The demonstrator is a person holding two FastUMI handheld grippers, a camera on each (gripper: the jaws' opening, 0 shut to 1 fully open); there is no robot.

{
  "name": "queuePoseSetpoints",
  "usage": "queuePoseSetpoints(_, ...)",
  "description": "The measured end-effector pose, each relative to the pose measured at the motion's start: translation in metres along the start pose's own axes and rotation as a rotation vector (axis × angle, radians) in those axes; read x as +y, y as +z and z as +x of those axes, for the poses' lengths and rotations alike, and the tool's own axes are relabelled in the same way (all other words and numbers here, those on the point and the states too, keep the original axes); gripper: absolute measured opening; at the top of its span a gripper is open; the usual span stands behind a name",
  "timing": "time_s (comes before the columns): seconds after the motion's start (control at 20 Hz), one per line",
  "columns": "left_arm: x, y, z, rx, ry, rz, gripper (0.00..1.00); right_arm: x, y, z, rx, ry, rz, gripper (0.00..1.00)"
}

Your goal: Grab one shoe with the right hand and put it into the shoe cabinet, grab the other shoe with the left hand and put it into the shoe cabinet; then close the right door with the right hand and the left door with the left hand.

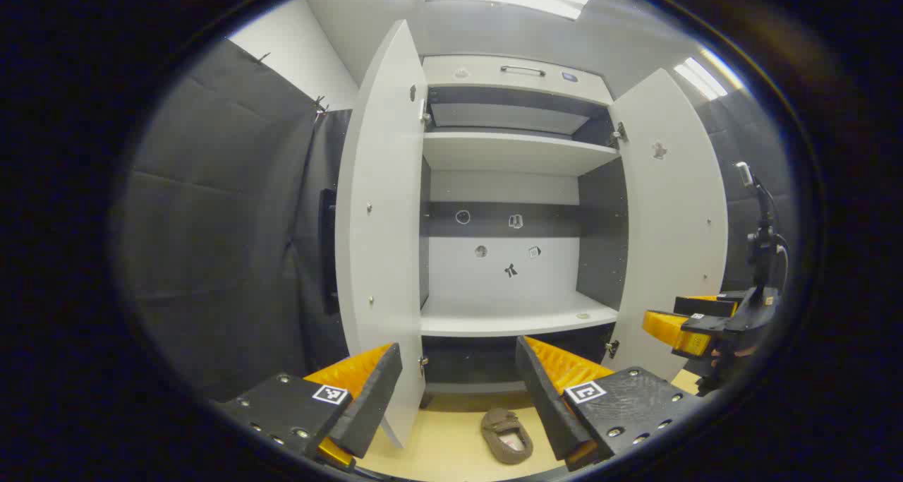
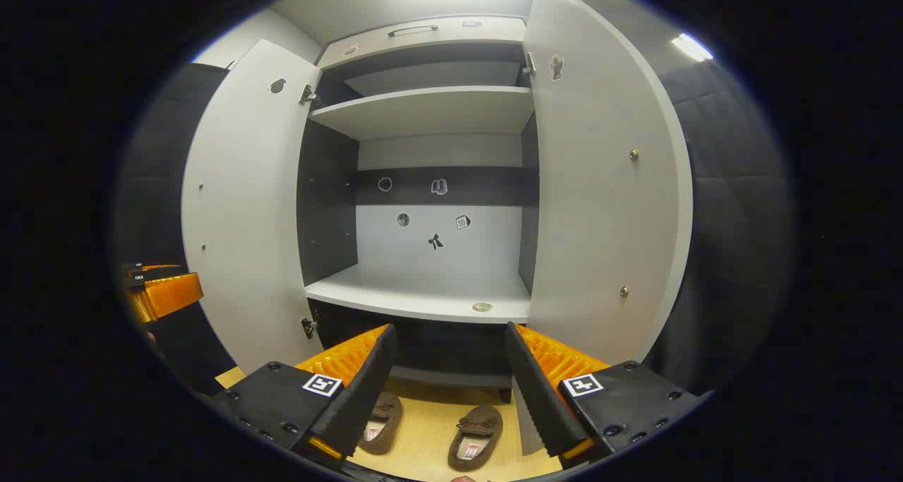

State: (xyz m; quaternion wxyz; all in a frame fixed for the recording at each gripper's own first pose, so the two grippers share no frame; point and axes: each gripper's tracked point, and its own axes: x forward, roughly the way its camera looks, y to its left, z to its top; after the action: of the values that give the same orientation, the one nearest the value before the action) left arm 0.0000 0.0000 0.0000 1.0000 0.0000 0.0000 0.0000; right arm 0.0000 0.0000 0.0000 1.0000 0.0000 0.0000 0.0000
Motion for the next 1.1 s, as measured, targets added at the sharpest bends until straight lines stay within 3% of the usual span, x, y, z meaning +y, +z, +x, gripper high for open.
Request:
queuePoseSetpoints(0.75,-0.008,-0.007,0.001,0.006,-0.036,-0.002,0.95,-0.002,-0.012,0.002,0.03,-0.027,0.004,0.98)
queuePoseSetpoints(1.1,-0.006,-0.021,-0.005,0.026,-0.045,0.006,0.95,0.011,-0.035,0.006,0.105,-0.012,-0.002,0.98)
